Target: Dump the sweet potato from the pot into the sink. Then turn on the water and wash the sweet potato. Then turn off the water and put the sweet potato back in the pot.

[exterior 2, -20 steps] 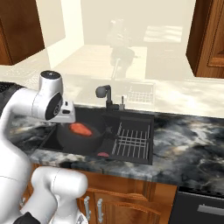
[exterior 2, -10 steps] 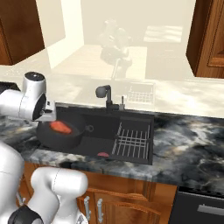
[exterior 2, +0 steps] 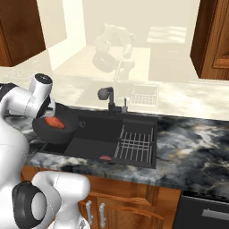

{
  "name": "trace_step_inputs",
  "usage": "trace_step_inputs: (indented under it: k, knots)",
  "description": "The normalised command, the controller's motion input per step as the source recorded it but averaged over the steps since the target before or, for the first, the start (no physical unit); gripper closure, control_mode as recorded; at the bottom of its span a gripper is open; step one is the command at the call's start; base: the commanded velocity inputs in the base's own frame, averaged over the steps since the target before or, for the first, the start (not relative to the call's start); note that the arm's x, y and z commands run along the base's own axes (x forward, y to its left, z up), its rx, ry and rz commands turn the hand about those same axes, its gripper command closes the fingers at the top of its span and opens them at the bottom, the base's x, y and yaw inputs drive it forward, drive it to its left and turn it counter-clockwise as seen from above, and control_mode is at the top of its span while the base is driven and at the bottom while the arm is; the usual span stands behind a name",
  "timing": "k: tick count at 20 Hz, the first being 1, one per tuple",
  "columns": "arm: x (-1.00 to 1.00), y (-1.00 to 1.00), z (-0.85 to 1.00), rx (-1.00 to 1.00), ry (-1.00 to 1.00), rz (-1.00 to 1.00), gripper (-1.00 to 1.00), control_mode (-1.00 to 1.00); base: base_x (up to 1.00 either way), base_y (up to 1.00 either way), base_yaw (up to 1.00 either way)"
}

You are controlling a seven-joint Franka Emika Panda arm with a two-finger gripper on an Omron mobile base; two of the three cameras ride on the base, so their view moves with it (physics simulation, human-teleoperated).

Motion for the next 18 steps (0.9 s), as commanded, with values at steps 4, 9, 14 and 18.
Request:
trace_step_inputs:
  k: [4,9,14,18]
  knots:
    - [0.89,0.29,0.01,0.07,-0.07,0.07,1.00,-1.00,0.00,0.00,0.00]
    - [0.85,0.32,0.06,0.03,-0.12,0.04,1.00,-1.00,0.00,0.00,0.00]
    - [0.74,0.14,0.04,0.04,-0.08,0.02,1.00,-1.00,0.00,0.00,0.00]
    - [0.40,0.00,0.07,0.07,-0.04,0.03,1.00,-1.00,0.00,0.00,0.00]
